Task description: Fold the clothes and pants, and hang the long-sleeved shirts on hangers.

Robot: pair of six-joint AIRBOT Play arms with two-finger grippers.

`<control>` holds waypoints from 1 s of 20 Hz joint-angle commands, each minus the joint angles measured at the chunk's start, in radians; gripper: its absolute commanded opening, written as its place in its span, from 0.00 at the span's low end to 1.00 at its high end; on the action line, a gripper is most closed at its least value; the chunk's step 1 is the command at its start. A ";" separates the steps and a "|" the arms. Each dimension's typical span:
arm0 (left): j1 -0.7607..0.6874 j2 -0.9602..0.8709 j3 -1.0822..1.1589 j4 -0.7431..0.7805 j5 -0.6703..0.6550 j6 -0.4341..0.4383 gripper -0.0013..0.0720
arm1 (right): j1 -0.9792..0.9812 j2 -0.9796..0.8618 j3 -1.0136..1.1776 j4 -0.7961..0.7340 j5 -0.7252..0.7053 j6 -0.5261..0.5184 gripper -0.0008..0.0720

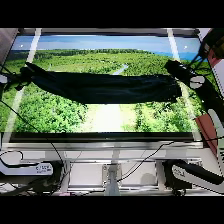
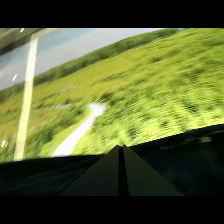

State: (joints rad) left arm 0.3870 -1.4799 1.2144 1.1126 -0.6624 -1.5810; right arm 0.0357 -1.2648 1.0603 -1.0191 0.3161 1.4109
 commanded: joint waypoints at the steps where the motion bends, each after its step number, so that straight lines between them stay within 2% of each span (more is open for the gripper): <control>1: 0.002 0.017 -0.053 0.094 -0.108 -0.042 0.05 | 0.187 -0.062 0.085 0.001 0.042 -0.044 0.07; 7: 0.005 0.001 -0.141 0.327 -0.105 -0.132 0.05 | 0.444 -0.387 0.416 0.049 0.234 -0.039 0.07; 11: 0.013 -0.003 -0.141 0.363 -0.054 -0.133 0.05 | 0.573 -0.549 0.547 0.058 0.341 -0.040 0.06; 13: 0.020 -0.010 -0.142 0.438 -0.057 -0.149 0.05 | 0.615 -0.623 0.609 0.061 0.393 -0.032 0.06; 16: 0.043 -0.023 -0.147 0.513 -0.066 -0.235 0.05 | 0.661 -0.694 0.682 0.089 0.406 -0.011 0.06; 18: 0.052 -0.030 -0.147 0.511 -0.060 -0.238 0.05 | 0.679 -0.732 0.731 0.109 0.410 -0.002 0.06; 20: 0.052 -0.030 -0.147 0.510 -0.055 -0.238 0.05 | 0.695 -0.773 0.778 0.131 0.408 0.053 0.07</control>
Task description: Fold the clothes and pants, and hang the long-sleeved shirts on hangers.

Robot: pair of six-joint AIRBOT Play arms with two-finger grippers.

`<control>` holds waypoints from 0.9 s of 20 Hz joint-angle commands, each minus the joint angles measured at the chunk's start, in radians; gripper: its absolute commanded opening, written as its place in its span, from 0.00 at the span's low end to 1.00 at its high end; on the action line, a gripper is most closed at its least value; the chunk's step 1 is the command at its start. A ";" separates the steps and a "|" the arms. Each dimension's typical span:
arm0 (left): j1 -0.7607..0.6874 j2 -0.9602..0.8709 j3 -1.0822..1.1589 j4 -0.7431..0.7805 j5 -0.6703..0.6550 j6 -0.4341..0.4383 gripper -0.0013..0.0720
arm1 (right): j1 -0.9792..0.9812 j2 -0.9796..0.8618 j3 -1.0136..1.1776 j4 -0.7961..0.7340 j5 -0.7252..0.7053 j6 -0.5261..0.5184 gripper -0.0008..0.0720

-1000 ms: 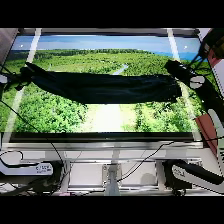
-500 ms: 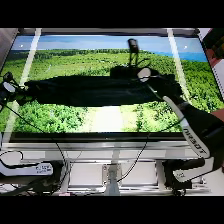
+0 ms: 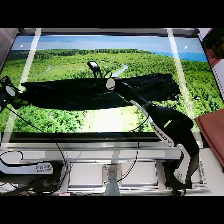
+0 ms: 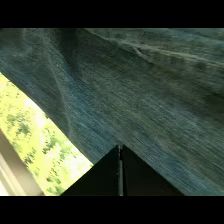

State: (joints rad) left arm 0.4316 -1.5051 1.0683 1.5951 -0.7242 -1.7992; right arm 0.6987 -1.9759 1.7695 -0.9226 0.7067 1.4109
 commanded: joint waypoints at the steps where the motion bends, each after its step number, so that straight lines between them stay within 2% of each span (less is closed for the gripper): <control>1: 0.005 -0.005 -0.001 0.026 0.006 -0.020 0.05 | 0.040 -0.081 0.088 0.039 -0.001 0.085 0.07; 5: 0.000 0.024 0.002 -0.017 0.012 -0.019 0.05 | 0.056 -0.152 0.150 0.042 -0.077 0.204 0.07; 7: -0.008 0.079 0.002 -0.017 0.052 0.016 0.05 | 0.056 -0.166 0.152 0.045 -0.105 0.232 0.07; 11: -0.068 0.257 0.003 -0.018 0.184 0.098 0.06 | 0.053 -0.173 0.153 0.055 -0.188 0.298 0.07; 16: -0.248 0.490 0.003 -0.029 0.405 0.098 0.05 | 0.056 -0.176 0.153 0.077 -0.269 0.375 0.07; 18: -0.312 0.534 0.002 -0.029 0.449 0.098 0.05 | 0.056 -0.178 0.157 0.121 -0.298 0.381 0.07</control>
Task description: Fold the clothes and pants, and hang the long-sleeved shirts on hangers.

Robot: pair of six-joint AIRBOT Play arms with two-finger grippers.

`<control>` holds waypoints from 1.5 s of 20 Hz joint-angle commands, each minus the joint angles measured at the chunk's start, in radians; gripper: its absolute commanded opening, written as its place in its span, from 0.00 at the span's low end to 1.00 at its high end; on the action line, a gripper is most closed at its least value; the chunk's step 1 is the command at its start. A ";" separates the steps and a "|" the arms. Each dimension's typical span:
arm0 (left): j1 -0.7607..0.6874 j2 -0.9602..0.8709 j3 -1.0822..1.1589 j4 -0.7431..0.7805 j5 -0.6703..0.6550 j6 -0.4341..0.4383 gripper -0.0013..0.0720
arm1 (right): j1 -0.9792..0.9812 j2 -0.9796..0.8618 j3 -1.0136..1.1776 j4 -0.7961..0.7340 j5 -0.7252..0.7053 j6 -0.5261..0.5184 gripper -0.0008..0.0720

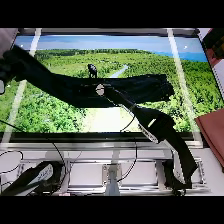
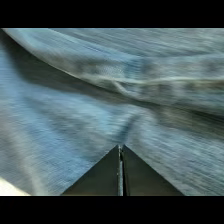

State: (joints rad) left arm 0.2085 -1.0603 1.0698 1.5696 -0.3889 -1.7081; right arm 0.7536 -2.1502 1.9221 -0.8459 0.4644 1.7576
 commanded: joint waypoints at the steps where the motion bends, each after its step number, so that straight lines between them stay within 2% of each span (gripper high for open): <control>1: -0.111 0.097 0.001 -0.003 0.113 0.006 0.05 | 0.002 -0.007 0.018 0.061 -0.065 0.034 0.07; 4: -0.157 0.094 0.000 -0.072 0.113 -0.021 0.05 | 0.006 -0.035 0.091 0.082 -0.080 0.034 0.07; 7: -0.200 0.094 0.000 -0.109 0.113 -0.020 0.05 | 0.014 -0.059 0.136 0.089 -0.176 0.050 0.06; 10: -0.251 0.094 0.000 -0.109 0.113 -0.020 0.05 | 0.018 -0.085 0.136 0.091 -0.138 0.095 0.07; 19: -0.325 0.061 -0.002 -0.143 0.073 -0.020 0.05 | 0.055 -0.109 0.136 0.135 -0.166 0.093 0.07; 23: -0.375 0.008 -0.002 -0.142 0.054 -0.020 0.05 | -0.008 -0.100 0.136 0.124 -0.129 0.088 0.07; 26: -0.428 -0.042 -0.002 -0.142 0.052 -0.019 0.05 | -0.123 -0.076 0.136 0.112 -0.030 0.088 0.07; 28: -0.464 -0.086 -0.002 -0.142 0.044 -0.019 0.05 | -0.214 -0.051 0.136 0.093 0.116 0.081 0.07; 30: -0.507 -0.148 -0.002 -0.142 0.024 -0.019 0.05 | -0.304 -0.011 0.136 0.013 0.290 0.062 0.07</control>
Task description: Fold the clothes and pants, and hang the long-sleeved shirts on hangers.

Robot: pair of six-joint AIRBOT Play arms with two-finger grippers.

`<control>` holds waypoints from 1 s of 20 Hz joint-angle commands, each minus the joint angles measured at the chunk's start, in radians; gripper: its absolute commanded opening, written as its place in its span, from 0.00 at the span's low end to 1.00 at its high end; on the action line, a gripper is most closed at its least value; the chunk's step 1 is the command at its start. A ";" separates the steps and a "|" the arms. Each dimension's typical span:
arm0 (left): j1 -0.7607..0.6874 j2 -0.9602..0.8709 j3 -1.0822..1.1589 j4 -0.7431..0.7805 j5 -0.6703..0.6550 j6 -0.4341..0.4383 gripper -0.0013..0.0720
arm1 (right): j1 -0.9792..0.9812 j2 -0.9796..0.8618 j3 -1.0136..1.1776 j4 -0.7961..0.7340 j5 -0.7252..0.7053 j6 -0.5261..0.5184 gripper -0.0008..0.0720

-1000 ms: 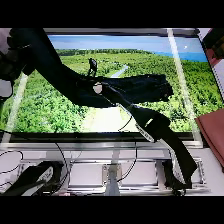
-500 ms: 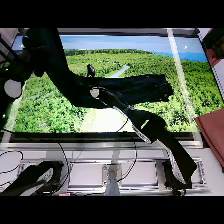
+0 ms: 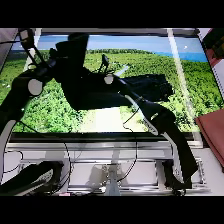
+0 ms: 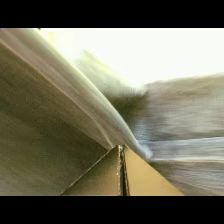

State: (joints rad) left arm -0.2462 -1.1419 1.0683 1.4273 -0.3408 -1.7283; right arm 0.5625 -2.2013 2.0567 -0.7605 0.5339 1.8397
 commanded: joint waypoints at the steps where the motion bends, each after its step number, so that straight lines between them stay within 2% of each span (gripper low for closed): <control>1: -0.076 -0.100 0.000 0.000 -0.027 0.001 0.05 | -0.156 0.066 0.001 -0.112 0.309 -0.085 0.07; 3: -0.136 -0.185 0.000 0.000 -0.026 0.001 0.06 | -0.229 0.123 -0.001 -0.170 0.441 -0.182 0.07; 8: -0.305 -0.404 0.000 0.000 -0.025 0.000 0.06 | -0.367 0.249 -0.005 -0.266 0.517 -0.193 0.07; 13: -0.372 -0.465 0.000 0.000 -0.023 0.000 0.07 | -0.460 0.311 -0.004 -0.293 0.665 -0.220 0.07; 14: -0.372 -0.462 0.000 0.000 -0.024 0.000 0.27 | -0.470 0.319 -0.004 -0.294 0.684 -0.230 0.07; 15: -0.371 -0.456 0.000 0.000 -0.032 0.000 0.76 | -0.479 0.328 -0.004 -0.294 0.699 -0.238 0.07; 16: -0.367 -0.445 0.000 0.000 -0.038 0.002 0.97 | -0.486 0.336 -0.004 -0.296 0.710 -0.238 0.07; 20: -0.319 -0.299 0.002 0.140 -0.095 0.008 0.95 | -0.521 0.375 -0.004 -0.341 0.750 -0.273 0.07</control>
State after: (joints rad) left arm -0.5911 -1.5211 1.0691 1.4677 -0.3946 -1.7241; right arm 0.0692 -1.8538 2.0521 -1.0622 1.2362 1.5990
